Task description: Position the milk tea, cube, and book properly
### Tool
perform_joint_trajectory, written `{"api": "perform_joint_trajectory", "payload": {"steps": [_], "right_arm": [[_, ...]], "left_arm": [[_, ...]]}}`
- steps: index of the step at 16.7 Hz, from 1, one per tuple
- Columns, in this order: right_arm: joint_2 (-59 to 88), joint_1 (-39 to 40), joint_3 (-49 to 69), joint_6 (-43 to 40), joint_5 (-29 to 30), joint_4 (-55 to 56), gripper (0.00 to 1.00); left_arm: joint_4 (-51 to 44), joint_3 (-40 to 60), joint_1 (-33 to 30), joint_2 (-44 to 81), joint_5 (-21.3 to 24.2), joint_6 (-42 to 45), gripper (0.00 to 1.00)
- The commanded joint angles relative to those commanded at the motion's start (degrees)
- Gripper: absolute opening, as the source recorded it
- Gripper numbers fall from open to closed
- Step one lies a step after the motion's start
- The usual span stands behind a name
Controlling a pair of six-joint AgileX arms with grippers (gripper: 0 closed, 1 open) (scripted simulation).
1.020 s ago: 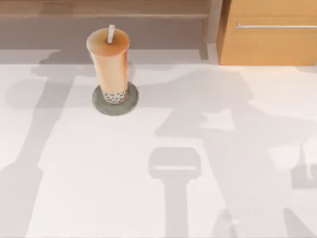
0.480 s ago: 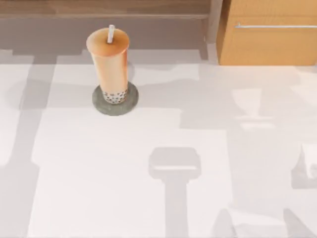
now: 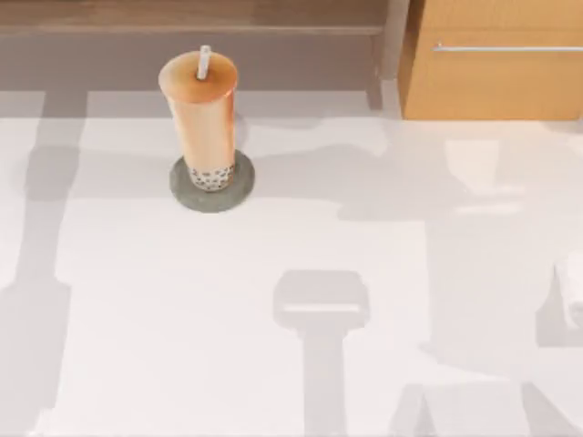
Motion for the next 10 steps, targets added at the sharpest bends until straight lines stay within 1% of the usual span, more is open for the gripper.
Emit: {"api": "perform_joint_trajectory", "payload": {"steps": [3,6,10], "right_arm": [[0.00,0.00,0.00,0.00,0.00,0.00,1.00],[0.00,0.00,0.00,0.00,0.00,0.00,1.00],[0.00,0.00,0.00,0.00,0.00,0.00,1.00]], "left_arm": [[-0.71,7.28,-0.05,7.27,0.03,0.21,0.00],[-4.11,13.43,-2.60,13.67,0.30,0.80,0.00],[-7.12,15.89,-4.36,17.07,0.23,1.42,0.00]]}}
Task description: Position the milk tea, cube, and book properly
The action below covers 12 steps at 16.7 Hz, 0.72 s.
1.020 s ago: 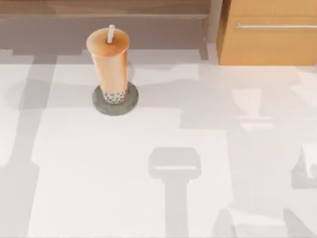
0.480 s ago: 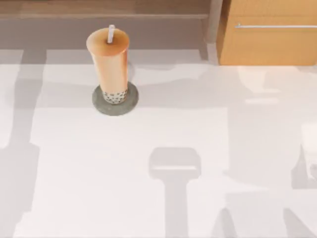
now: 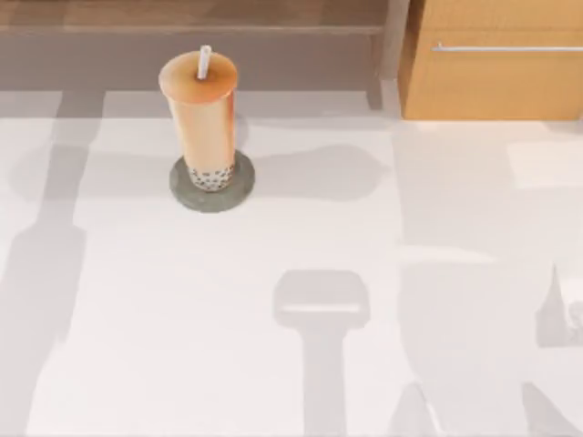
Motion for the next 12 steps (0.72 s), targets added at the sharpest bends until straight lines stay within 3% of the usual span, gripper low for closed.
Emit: {"api": "perform_joint_trajectory", "payload": {"steps": [3,12], "right_arm": [[0.00,0.00,0.00,0.00,0.00,0.00,1.00],[0.00,0.00,0.00,0.00,0.00,0.00,1.00]], "left_arm": [[0.00,0.00,0.00,0.00,0.00,0.00,0.00],[0.00,0.00,0.00,0.00,0.00,0.00,0.68]]}}
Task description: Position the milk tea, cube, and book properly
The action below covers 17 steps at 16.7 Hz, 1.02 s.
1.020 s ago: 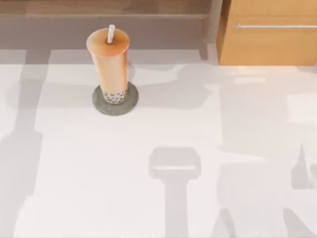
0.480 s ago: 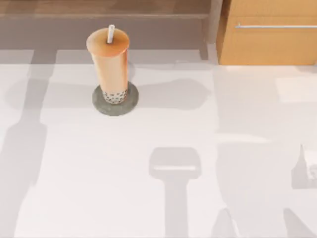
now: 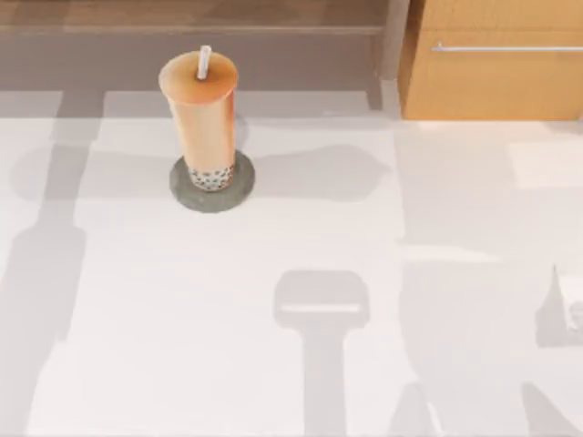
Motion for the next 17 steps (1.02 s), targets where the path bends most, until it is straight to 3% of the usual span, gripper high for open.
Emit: {"api": "perform_joint_trajectory", "payload": {"steps": [4,5,14,17], "right_arm": [[0.00,0.00,0.00,0.00,0.00,0.00,1.00],[0.00,0.00,0.00,0.00,0.00,0.00,1.00],[0.00,0.00,0.00,0.00,0.00,0.00,1.00],[0.00,0.00,0.00,0.00,0.00,0.00,1.00]], "left_arm": [[0.00,0.00,0.00,0.00,0.00,0.00,0.98],[0.00,0.00,0.00,0.00,0.00,0.00,1.00],[0.07,-0.25,0.14,-0.26,-0.02,0.03,1.00],[0.69,-4.41,0.10,-3.40,0.15,0.02,1.00]]}}
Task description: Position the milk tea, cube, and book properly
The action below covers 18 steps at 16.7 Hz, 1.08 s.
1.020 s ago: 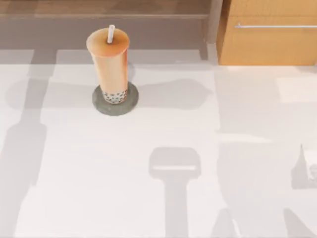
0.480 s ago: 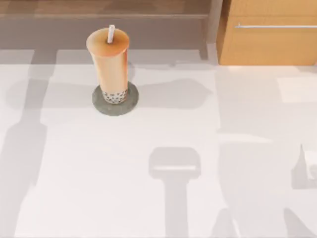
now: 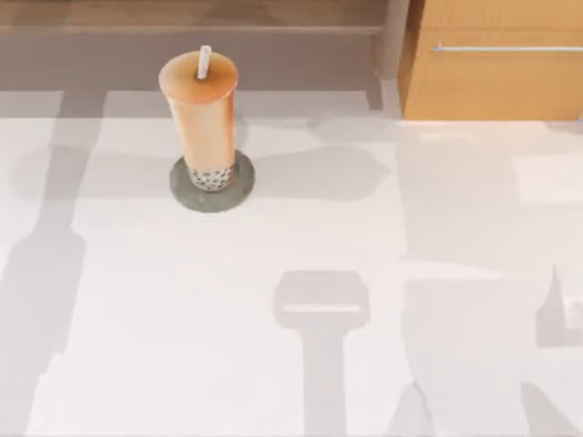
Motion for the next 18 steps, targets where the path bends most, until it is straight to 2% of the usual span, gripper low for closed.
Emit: {"api": "perform_joint_trajectory", "payload": {"steps": [3,11,14,18], "right_arm": [[0.00,0.00,0.00,0.00,0.00,0.00,1.00],[0.00,0.00,0.00,0.00,0.00,0.00,1.00],[0.00,0.00,0.00,0.00,0.00,0.00,1.00],[0.00,0.00,0.00,0.00,0.00,0.00,1.00]], "left_arm": [[0.94,-4.04,0.20,-3.39,-0.05,0.02,1.00],[0.84,-7.00,0.11,-6.75,-0.22,-0.14,1.00],[0.42,-15.02,0.05,-15.22,-0.43,-0.28,1.00],[-0.83,-33.62,-0.11,-34.31,-0.78,-0.28,1.00]]}}
